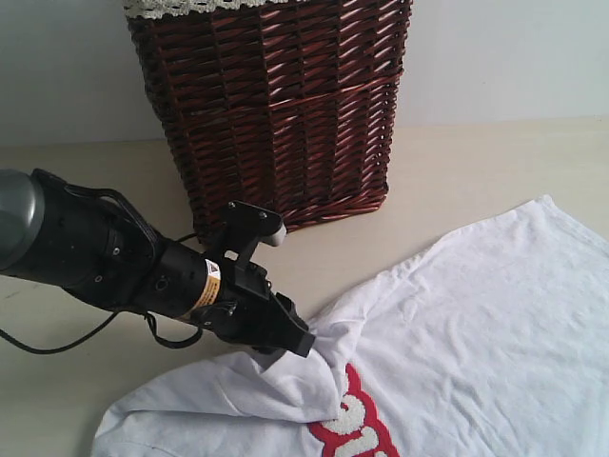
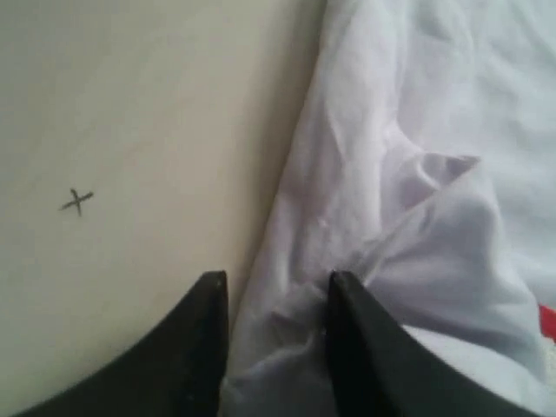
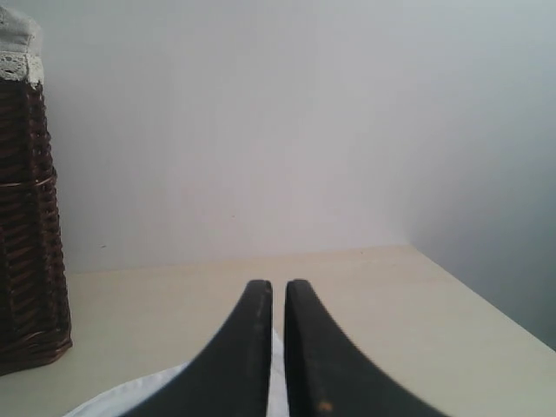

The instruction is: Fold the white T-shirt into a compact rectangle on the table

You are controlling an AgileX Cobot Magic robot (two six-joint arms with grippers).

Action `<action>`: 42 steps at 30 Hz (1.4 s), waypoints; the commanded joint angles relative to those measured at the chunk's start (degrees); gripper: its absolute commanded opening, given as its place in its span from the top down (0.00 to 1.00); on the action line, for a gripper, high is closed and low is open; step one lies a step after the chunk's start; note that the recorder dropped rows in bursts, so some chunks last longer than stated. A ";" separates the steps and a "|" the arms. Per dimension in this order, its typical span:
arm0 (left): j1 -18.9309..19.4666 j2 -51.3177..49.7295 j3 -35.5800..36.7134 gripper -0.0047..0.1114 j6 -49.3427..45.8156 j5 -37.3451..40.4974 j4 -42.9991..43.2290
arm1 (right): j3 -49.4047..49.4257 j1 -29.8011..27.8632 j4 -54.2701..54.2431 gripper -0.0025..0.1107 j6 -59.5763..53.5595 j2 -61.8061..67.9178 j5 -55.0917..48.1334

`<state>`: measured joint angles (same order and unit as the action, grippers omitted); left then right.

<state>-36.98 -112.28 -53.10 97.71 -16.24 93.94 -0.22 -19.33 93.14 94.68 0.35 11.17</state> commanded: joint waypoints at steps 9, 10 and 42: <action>-0.88 0.03 -0.18 0.96 0.21 1.00 -0.44 | 0.22 -0.02 0.03 0.91 -0.12 -0.35 -0.27; -0.88 0.56 -0.18 0.96 0.21 2.26 -0.44 | 0.22 -0.02 0.03 0.91 -0.12 -0.35 -0.27; 0.40 3.75 -2.70 0.21 4.31 42.06 0.84 | 0.22 -0.02 0.03 0.91 -0.12 -0.35 -0.27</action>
<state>-36.66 -108.79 -55.45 100.13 24.90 97.46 -0.22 -19.33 93.14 94.68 0.35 11.17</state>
